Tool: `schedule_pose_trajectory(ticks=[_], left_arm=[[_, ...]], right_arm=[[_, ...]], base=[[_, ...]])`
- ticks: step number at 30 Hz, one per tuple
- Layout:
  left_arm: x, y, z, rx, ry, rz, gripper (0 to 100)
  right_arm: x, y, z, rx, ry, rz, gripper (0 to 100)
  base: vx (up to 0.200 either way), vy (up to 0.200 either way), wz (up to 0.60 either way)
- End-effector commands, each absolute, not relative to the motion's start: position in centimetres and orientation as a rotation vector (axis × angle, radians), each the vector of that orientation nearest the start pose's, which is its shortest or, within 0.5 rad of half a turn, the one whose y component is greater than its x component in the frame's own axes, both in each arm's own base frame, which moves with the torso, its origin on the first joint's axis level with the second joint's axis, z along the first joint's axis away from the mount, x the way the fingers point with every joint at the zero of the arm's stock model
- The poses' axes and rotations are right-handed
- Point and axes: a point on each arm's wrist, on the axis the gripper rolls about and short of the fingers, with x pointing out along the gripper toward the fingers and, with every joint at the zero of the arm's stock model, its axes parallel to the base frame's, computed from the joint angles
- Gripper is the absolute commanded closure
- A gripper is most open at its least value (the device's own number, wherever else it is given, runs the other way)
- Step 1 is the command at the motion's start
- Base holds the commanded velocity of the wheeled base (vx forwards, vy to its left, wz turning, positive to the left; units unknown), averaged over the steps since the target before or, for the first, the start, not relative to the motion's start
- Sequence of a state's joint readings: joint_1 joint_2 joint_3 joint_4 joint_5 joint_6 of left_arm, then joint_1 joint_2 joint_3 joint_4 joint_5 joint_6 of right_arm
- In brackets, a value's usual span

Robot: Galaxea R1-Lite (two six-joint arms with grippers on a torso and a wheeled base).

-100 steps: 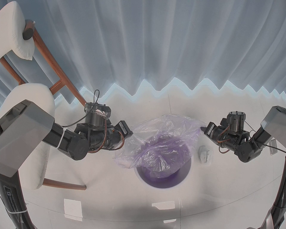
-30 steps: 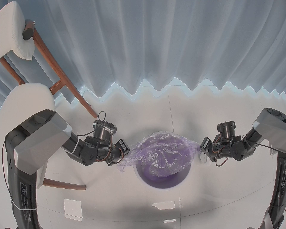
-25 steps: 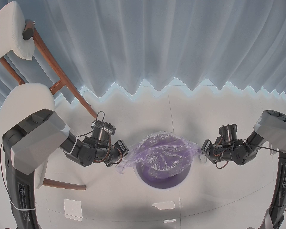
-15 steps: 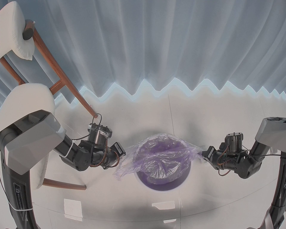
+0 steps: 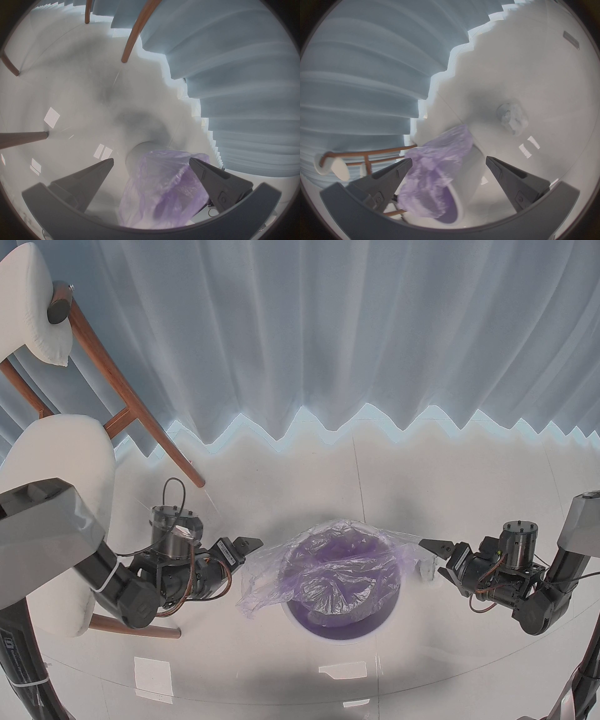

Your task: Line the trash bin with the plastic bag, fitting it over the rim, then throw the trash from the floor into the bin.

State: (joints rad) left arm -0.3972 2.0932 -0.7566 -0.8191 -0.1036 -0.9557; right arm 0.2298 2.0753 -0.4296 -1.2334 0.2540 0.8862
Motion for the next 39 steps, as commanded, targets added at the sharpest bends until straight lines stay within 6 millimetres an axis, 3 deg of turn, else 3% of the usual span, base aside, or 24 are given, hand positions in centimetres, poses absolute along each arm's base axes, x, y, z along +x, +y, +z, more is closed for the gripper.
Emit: schedule_pose_trajectory(ticks=[1, 5, 10, 18, 32, 33, 39], left_arm=[[27.4, -12.2, 8.9, -0.874, 0.62, -0.278, 0], [23.8, -12.3, 8.4, -0.862, 0.67, -0.341, 0], [21.5, -11.4, 8.4, -0.873, 0.623, -0.378, 0], [21.0, -10.9, 8.4, -0.872, 0.557, -0.363, 0], [20.8, -10.9, 8.2, -0.859, 0.536, -0.312, 0], [20.7, -11.0, 8.3, -0.859, 0.534, -0.318, 0], [20.3, -11.8, 8.4, -0.85, 0.549, -0.364, 0]], right_arm=[[26.7, 9.5, 9.3, 1.031, 0.587, 0.393, 0], [26.3, 12.3, 11.2, 1.087, 0.716, 0.409, 0], [27.5, 14.6, 10.5, 1.065, 0.83, 0.338, 0], [30.9, 15.9, 8.2, 1.066, 0.823, 0.254, 0], [32.6, 17.6, 5.0, 1.067, 0.883, 0.216, 0], [32.7, 17.7, 5.0, 1.07, 0.876, 0.211, 100], [31.8, 17.2, 6.7, 1.082, 0.849, 0.217, 100]], base=[[0.0, 0.0, 0.0], [0.0, 0.0, 0.0], [0.0, 0.0, 0.0], [0.0, 0.0, 0.0], [0.0, 0.0, 0.0], [0.0, 0.0, 0.0], [0.0, 0.0, 0.0]])
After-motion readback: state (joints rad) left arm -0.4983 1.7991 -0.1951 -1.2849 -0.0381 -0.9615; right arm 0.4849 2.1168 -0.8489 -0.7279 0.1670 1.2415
